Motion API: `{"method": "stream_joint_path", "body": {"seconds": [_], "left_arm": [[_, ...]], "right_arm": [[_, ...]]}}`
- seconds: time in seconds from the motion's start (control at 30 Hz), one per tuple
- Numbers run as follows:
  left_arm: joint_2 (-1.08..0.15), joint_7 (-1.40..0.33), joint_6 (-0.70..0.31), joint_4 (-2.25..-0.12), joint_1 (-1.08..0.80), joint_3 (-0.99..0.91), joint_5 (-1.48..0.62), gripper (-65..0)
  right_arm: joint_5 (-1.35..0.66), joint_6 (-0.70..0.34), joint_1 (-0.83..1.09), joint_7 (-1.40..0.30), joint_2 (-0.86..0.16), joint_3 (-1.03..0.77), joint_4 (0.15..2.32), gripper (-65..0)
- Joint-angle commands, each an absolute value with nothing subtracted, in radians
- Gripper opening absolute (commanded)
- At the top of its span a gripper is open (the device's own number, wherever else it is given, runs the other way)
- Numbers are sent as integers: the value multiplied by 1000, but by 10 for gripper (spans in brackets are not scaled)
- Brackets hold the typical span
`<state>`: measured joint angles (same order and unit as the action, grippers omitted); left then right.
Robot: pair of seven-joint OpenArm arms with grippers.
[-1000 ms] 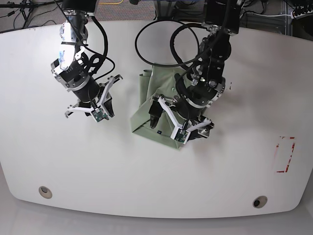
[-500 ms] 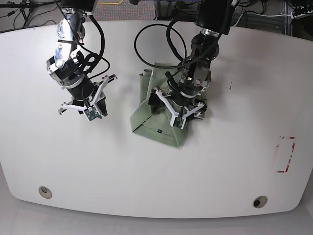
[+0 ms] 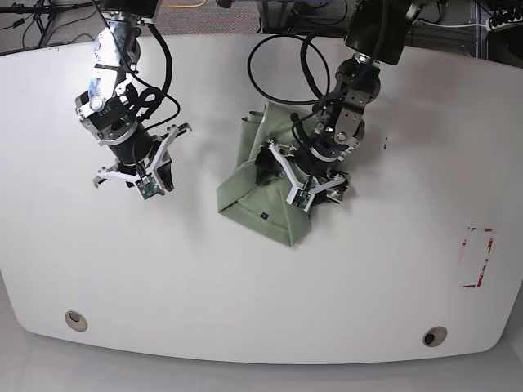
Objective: Fold the T-shirt properly
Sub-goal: 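Carry the folded shirt by the collar with the left gripper off the table edge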
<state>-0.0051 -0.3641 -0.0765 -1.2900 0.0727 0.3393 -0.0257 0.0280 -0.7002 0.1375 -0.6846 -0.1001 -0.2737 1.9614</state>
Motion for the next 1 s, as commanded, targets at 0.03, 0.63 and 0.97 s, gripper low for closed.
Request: {"method": "stream_joint_path", "body": {"seconds": [0.03,0.63,0.97], "left_arm": [[-110,-463,-71,-1259,68,297,27,-17],[-412,-458,-272,-1130,50,54,25,-17],[-547,-389,-380,-977,50,-21,24,-17]], "right_arm": [[18,-698,127,-659,-110,-295,1980,-582],[18,-698,130,-659,-113,-298,1995,-582],[18,-698,148,-659,-110,-298,1998,-582]]}}
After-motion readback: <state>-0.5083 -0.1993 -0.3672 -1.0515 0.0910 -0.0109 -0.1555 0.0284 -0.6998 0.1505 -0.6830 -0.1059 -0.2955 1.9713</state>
